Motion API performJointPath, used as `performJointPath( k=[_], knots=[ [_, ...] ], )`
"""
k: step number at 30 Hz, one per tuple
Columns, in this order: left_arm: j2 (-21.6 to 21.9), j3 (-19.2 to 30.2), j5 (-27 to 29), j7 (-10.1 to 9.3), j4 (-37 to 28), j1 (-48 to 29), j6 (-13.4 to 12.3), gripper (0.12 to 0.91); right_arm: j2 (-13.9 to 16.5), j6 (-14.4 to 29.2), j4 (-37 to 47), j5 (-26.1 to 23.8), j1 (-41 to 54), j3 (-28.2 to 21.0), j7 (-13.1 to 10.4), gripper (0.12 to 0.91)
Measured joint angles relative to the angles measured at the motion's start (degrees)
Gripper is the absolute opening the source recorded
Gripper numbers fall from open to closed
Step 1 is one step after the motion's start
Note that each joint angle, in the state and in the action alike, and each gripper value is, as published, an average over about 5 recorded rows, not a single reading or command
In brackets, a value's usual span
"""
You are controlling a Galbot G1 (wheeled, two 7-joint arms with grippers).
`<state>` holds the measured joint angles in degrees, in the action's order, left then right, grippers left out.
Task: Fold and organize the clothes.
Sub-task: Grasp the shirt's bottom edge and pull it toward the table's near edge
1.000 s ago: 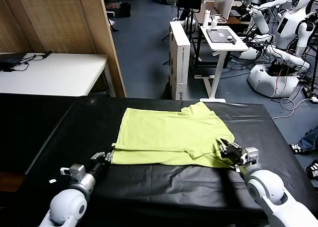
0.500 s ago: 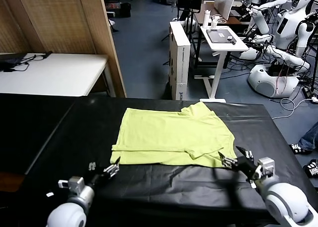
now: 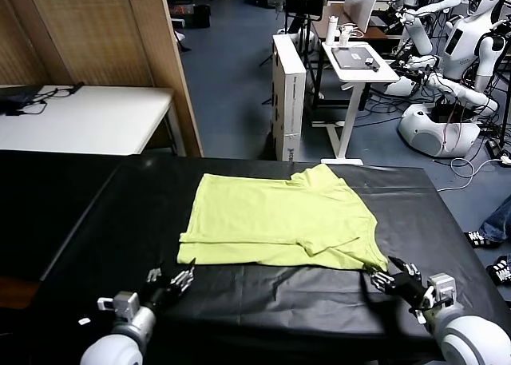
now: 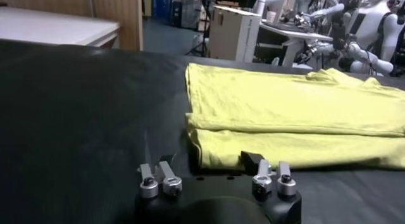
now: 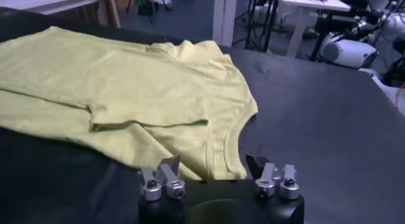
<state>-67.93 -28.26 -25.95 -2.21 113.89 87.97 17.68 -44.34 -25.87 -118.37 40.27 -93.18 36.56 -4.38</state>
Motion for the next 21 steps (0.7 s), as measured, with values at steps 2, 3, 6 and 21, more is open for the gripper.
performJointPath(
  k=[2, 3, 6, 21],
  knots=[
    [-0.04, 0.00, 0.08, -0.01, -0.07, 0.02, -0.03, 0.665, -0.02, 0.04, 0.00, 0.02, 0.02, -0.01, 0.03, 0.261],
    [-0.06, 0.00, 0.13, -0.01, -0.10, 0.04, -0.05, 0.630, -0.02, 0.05, -0.01, 0.03, 0.05, -0.01, 0.03, 0.217],
    [-0.06, -0.05, 0.23, -0.01, -0.22, 0.12, -0.09, 0.489, 0.00, 0.08, -0.14, 0.16, 0.08, -0.02, -0.03, 0.145],
    [2.69, -2.60, 0.31, -0.02, 1.75, 2.88, -0.17, 0.147, -0.11, -6.05, -5.00, 10.53, -1.81, 0.72, -4.19, 0.140]
  ],
)
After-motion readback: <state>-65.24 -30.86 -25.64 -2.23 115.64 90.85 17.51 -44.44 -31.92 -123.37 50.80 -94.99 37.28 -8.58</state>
